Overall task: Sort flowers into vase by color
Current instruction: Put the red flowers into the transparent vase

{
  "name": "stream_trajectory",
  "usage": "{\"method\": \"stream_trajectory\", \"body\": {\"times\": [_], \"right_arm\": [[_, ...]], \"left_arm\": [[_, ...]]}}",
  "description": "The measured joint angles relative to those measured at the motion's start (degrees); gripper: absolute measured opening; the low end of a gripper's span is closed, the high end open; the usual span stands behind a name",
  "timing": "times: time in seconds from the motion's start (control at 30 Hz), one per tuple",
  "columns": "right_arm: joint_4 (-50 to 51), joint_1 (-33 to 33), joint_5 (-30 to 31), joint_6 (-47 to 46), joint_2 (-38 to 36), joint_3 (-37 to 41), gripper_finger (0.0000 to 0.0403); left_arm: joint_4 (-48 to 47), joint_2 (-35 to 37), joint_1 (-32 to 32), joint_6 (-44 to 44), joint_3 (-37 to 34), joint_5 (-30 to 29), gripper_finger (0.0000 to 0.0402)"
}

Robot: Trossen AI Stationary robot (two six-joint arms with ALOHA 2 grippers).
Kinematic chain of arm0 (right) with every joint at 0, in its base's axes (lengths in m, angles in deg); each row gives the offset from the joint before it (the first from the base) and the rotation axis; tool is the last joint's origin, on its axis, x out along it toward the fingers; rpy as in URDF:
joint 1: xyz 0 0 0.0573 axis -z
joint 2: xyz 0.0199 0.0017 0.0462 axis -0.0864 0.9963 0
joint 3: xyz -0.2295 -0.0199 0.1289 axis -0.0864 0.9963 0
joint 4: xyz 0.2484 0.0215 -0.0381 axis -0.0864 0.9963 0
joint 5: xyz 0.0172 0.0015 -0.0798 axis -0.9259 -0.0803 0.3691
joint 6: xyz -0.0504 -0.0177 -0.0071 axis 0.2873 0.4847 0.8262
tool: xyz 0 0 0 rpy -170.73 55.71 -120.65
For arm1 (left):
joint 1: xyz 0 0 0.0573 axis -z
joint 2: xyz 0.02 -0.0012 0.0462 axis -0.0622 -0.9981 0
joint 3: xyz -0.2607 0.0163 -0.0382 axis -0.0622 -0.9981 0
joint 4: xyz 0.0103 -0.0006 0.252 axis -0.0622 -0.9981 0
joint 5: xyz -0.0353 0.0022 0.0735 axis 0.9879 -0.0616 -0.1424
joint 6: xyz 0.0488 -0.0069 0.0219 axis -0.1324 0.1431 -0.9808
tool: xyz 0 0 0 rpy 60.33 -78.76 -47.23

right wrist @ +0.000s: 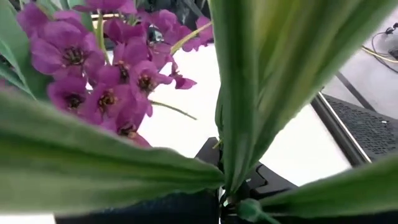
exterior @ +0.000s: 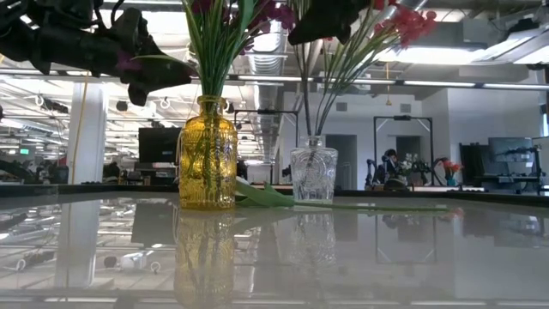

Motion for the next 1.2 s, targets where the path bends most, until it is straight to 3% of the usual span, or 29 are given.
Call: {"method": "stream_trajectory", "body": {"times": [0.4,0.7,0.97,1.2], "right_arm": [[0.2,0.0,0.0,-3.5,0.0,3.0,0.0043],[3.2,0.0,-0.1,-4.4,-1.1,3.4,0.0136],[19.4,0.8,-1.5,-4.4,-2.4,-3.6,0.0247],[36.7,0.8,-1.9,-1.9,-2.2,-14.6,0.0266]], "left_arm": [[0.0,0.0,0.0,0.3,0.0,0.0,0.0087],[0.0,0.0,0.0,1.0,0.0,0.0,0.0087],[0.6,0.0,0.0,1.1,0.0,0.4,0.0087],[0.6,0.0,0.0,1.5,0.0,1.5,0.0087]]}}
